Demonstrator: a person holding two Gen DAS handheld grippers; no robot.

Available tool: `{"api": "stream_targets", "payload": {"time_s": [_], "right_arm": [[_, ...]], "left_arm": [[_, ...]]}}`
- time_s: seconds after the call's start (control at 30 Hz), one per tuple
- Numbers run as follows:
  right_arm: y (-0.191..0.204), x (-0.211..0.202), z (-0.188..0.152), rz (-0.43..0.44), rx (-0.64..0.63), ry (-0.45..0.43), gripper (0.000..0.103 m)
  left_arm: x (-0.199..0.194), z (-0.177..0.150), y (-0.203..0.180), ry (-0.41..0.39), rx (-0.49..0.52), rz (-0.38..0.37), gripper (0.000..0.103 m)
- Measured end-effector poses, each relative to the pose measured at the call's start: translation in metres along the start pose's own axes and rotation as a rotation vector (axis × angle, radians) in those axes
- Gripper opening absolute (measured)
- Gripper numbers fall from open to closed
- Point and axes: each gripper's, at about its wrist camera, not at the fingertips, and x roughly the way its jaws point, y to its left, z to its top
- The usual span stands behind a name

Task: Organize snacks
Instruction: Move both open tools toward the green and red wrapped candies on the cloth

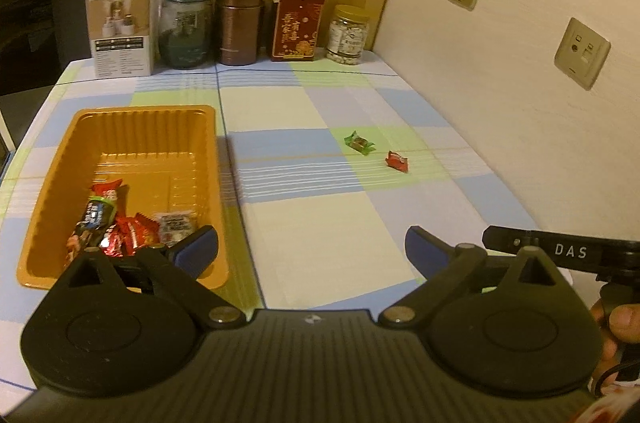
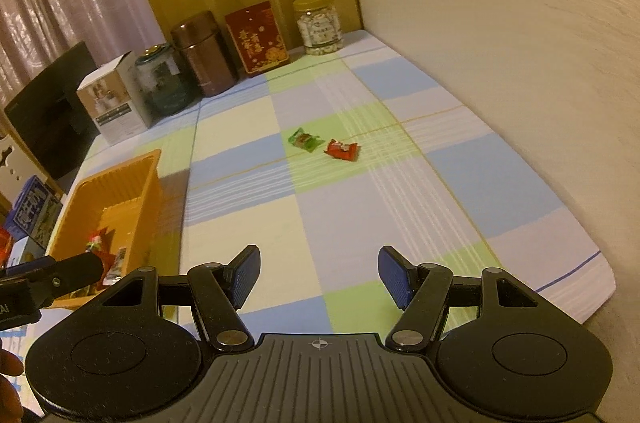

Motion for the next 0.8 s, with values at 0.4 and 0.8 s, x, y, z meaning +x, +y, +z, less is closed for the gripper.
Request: {"api": "stream_targets", "payload": {"time_s": [0.4,0.8], "right_arm": [[-0.025,0.021,0.008,-0.023,0.006,0.026,0.065],[-0.058,0.064,0.030,-0.046,-0.037,0.036,0.065]], "left_arm": [[0.031,0.010,-0.016,0.025,0.031,-0.015,0.099],[0.081,0.025,-0.033,0.042,0.050,-0.012,0.099]]}}
